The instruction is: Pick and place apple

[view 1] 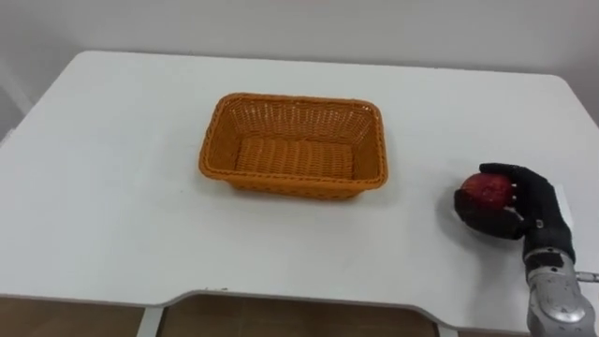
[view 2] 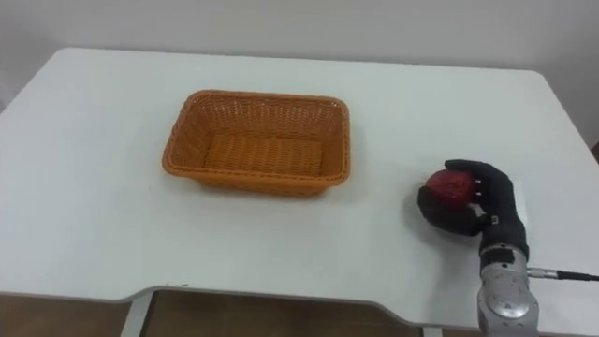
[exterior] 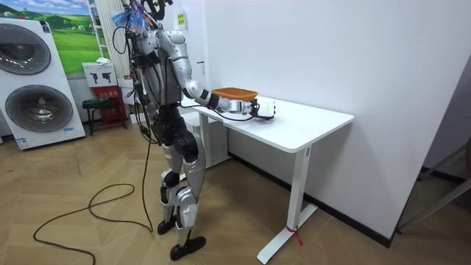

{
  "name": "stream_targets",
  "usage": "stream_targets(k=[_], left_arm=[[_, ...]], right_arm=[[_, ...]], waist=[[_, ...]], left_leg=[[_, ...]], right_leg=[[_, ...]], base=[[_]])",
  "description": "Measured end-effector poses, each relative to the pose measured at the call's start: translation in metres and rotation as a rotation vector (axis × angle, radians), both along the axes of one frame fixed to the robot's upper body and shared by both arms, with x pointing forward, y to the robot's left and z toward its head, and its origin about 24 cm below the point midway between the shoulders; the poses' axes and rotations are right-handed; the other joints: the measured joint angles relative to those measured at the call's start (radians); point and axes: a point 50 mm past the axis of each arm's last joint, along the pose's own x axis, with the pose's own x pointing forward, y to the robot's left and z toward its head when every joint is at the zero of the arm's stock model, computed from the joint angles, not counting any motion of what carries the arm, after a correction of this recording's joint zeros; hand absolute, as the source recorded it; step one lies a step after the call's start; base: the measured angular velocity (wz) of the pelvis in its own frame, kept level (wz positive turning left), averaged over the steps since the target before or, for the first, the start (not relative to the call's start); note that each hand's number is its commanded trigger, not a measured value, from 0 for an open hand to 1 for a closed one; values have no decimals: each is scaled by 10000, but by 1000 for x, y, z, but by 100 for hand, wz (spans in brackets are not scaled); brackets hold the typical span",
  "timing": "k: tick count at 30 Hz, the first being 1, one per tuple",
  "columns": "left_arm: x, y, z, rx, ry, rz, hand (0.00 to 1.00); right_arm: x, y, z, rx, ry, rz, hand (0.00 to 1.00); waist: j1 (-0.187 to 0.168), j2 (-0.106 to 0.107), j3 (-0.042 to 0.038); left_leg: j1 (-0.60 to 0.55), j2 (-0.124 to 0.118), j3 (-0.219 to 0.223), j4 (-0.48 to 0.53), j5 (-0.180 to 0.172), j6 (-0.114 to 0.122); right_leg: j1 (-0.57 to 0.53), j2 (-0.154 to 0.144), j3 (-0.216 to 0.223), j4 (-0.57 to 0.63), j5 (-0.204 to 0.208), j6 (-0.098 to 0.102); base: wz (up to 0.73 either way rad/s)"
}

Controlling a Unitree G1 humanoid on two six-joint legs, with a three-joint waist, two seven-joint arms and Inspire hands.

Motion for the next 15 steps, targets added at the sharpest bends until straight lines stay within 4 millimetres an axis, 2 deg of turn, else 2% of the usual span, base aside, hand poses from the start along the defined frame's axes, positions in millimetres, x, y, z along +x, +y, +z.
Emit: stream_targets(k=[8,15], left_arm=[[0,0,0,-30,-18,2,0],[0,-1,0,-159,-40,-43,0]], right_arm=[[3,1,2,-19,-66,-107,100],[14,6,20,-277,-421,4,100]], waist=[[18,8,7],[52,30,30]], left_leg=[[106,-1,29,-125,0,7],[-94,-31,201,-102,2,10]], right_leg=[[-2,-22,189,16,0,1],[-225,-17,227,59,0,0]], base=[[-3],[-8]])
